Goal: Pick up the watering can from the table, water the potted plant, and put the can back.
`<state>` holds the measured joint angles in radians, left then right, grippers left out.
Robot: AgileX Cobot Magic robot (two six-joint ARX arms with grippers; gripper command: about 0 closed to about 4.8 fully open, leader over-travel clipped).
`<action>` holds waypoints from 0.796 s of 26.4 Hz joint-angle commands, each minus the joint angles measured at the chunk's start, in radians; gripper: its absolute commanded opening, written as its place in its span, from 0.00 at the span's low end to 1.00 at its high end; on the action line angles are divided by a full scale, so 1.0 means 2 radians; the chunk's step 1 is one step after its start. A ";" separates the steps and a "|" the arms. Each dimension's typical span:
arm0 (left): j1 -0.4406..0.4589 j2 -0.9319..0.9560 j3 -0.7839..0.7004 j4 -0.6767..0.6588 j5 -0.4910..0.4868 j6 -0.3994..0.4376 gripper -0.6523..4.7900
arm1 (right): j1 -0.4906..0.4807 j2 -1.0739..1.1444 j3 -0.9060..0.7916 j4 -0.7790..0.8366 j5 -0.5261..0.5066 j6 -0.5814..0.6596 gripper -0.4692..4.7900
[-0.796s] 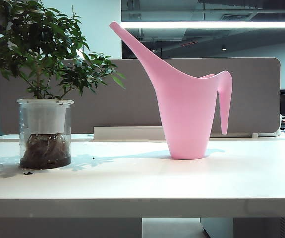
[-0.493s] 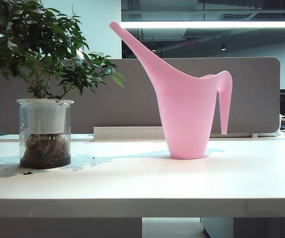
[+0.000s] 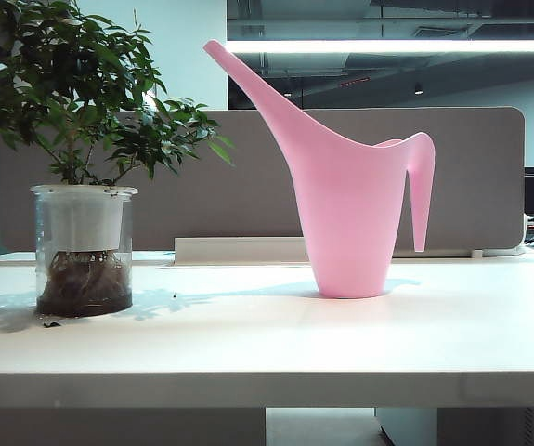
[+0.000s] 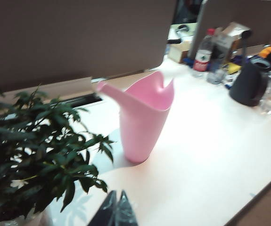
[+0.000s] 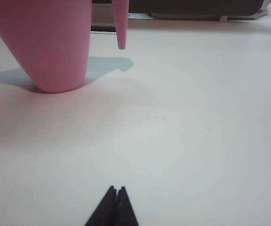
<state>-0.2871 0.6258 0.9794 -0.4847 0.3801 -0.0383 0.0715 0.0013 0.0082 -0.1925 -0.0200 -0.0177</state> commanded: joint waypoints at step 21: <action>0.002 -0.006 0.003 -0.037 0.000 -0.026 0.13 | 0.000 -0.001 -0.004 0.007 -0.003 -0.001 0.09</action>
<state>-0.2867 0.6163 0.9836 -0.5030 0.3790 -0.0784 0.0715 0.0013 0.0082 -0.1925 -0.0208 -0.0177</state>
